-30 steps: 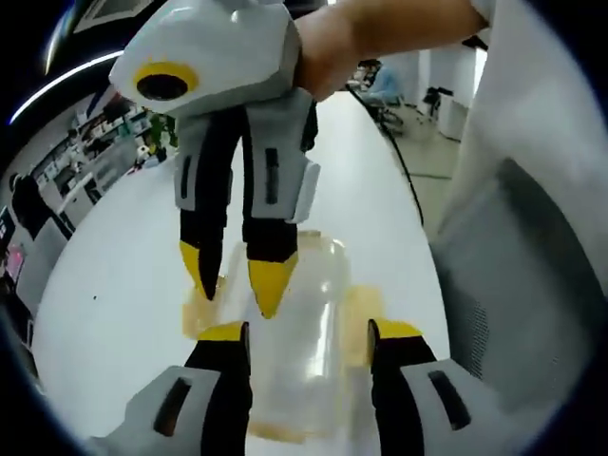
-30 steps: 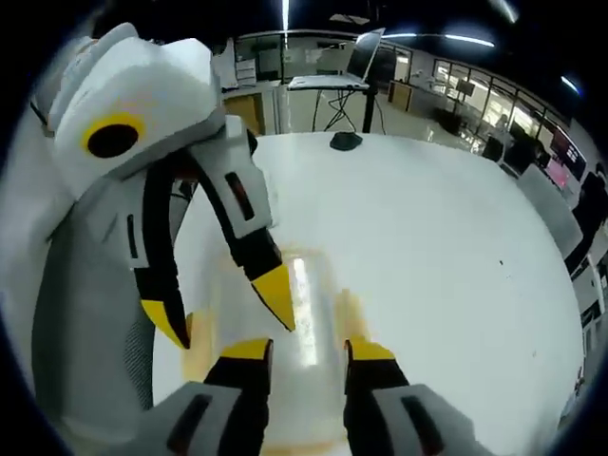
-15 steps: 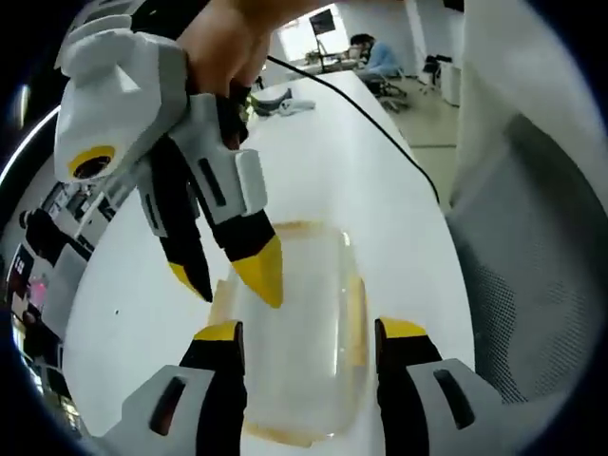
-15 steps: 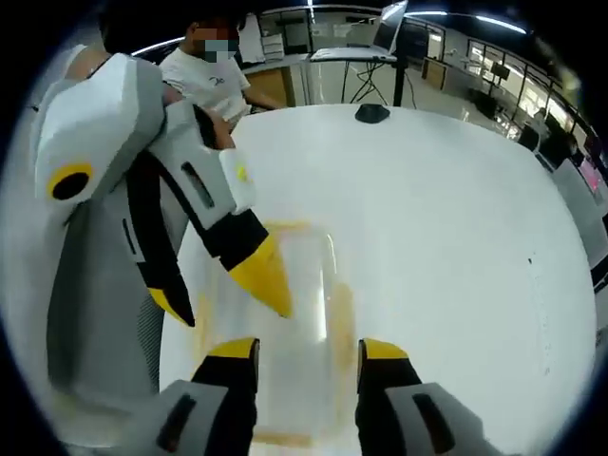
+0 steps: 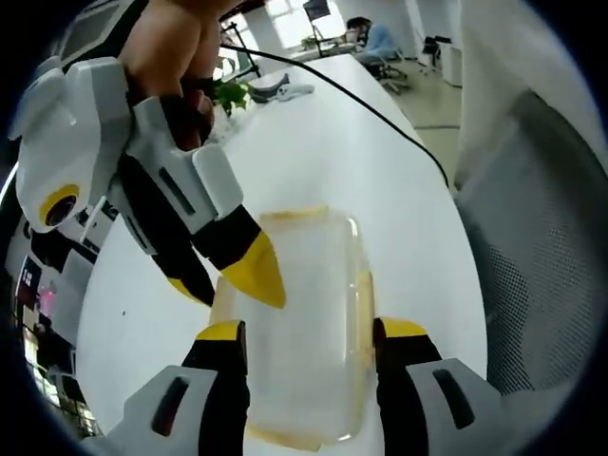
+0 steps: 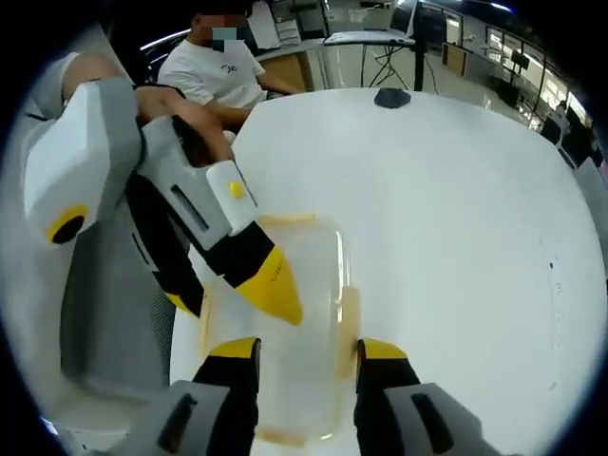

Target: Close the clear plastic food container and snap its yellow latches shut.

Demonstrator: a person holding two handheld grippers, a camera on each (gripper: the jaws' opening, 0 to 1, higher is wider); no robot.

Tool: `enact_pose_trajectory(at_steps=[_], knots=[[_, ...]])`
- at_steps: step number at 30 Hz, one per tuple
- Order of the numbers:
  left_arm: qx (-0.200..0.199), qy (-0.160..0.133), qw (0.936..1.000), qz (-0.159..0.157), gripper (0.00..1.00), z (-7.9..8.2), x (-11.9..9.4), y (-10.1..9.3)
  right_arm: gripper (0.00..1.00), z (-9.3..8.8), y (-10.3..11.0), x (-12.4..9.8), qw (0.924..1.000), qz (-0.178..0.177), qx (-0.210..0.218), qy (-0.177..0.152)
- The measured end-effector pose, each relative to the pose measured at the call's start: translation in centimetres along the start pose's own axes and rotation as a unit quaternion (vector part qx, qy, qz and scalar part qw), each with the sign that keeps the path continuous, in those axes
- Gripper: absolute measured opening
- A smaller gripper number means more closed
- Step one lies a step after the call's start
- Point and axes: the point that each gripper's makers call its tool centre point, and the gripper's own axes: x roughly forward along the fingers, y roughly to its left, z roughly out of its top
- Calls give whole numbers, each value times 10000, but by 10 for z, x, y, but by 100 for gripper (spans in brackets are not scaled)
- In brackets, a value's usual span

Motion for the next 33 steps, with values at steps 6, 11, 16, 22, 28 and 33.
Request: enact_pose_trajectory(at_steps=[6,11,16,22,28,33], knots=[[38,118,9999,-51,50,0,1,0,36,0,0,2,9995,136,-31,273],[-82,57,10000,10,50,-1,1,1,35,0,0,3,9983,275,-56,507],[-90,102,9999,36,49,-1,1,0,31,1,3,5,9964,552,-128,624],[-38,41,9999,144,48,-4,4,-1,32,-2,3,6,9980,406,-70,487],[-15,79,9994,334,46,-3,3,-5,32,0,4,6,9973,330,24,654],[62,-1,9996,282,46,0,2,-5,33,-2,5,5,9974,367,13,613]])
